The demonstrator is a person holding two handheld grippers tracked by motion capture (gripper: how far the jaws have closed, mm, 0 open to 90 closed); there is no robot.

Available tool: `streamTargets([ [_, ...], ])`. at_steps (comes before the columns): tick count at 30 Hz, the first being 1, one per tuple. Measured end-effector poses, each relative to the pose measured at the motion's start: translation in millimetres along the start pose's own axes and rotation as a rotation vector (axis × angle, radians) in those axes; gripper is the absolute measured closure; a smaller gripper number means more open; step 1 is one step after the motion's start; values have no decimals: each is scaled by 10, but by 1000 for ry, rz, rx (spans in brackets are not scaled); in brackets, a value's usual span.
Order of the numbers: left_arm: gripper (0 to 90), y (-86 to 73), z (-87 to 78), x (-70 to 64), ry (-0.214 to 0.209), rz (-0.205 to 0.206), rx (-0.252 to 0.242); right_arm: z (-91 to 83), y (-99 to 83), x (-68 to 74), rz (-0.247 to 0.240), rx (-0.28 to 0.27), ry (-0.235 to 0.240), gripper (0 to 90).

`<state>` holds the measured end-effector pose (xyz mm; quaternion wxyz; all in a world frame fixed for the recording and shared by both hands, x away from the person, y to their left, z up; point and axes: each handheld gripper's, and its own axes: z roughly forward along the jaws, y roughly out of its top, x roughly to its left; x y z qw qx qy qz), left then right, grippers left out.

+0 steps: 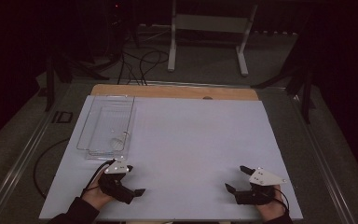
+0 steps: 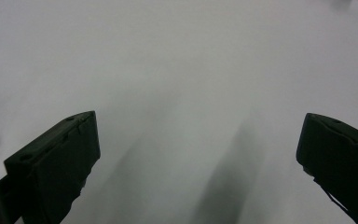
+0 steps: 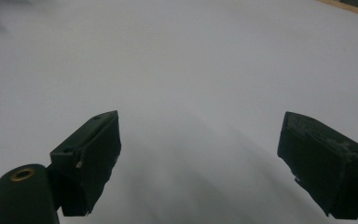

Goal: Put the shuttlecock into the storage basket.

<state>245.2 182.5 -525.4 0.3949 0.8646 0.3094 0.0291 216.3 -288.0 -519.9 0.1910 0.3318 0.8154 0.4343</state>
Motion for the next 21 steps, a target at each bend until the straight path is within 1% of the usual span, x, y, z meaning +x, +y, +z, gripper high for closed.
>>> streamTargets([
  [2, 0, -24, -8, 9, 16, -22, -3, -2, 1, 0, -2, -1, 1, 129],
  [5, 0, -52, -22, 16, 55, -44, -6, 0, 2, 2, -4, 2, 3, 129],
  [6, 0, -59, -31, 20, 69, -44, -13, -1, 2, 2, -6, 2, 3, 129],
  [10, 0, -82, -49, 47, 100, -58, -43, -4, 2, 2, -7, 1, 5, 129],
  [13, 0, -90, -44, 66, 112, -70, -39, -5, 3, 4, -6, 0, 6, 129],
  [15, 0, -96, -47, 70, 119, -73, -45, -3, 3, 4, -8, 2, 6, 129],
  [18, 0, -112, -62, 72, 139, -70, -71, 7, 0, 6, -6, 6, 10, 129],
  [21, 0, -133, -80, 74, 142, -74, -100, 10, -2, 6, -6, 4, 10, 129],
])
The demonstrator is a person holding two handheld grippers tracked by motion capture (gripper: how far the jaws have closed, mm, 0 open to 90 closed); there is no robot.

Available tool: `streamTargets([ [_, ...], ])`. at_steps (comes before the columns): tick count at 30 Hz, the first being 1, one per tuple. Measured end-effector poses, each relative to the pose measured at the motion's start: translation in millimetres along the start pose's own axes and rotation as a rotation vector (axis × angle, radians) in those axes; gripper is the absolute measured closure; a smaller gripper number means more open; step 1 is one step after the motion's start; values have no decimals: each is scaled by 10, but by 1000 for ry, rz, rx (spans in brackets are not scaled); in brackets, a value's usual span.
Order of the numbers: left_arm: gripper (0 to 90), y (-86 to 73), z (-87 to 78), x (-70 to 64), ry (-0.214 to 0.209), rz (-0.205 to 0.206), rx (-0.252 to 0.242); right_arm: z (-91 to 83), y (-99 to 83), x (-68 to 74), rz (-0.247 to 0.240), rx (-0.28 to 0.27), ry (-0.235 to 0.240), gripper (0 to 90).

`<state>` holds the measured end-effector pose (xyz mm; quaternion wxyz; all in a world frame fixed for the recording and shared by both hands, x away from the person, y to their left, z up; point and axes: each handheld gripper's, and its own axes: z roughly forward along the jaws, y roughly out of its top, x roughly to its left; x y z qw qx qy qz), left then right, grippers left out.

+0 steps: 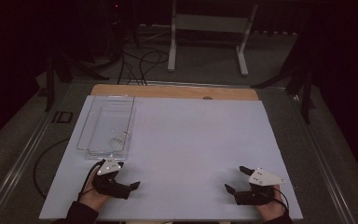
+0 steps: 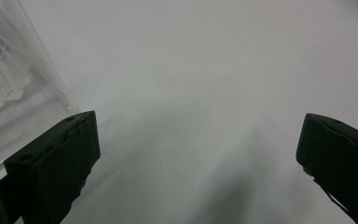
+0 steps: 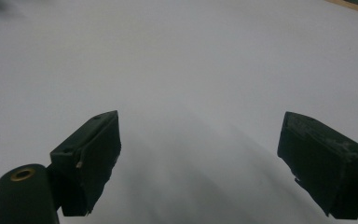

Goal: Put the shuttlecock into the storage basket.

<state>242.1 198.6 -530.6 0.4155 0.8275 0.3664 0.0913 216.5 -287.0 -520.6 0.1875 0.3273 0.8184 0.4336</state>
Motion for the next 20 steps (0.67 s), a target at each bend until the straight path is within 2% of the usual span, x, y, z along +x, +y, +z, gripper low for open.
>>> streamTargets([
  [7, 0, -18, -16, 15, 10, -24, -38, 1, -5, -8, 1, 4, 2, 129],
  [11, 0, -38, 12, 4, 21, -19, -31, 1, -4, -4, 0, 5, 2, 129],
  [16, 0, -39, 26, -22, 57, -3, -39, 6, -8, -11, 3, 6, 3, 129],
  [20, 0, -37, 32, -34, 51, -1, -37, 5, -7, -12, 3, 5, 3, 129],
])
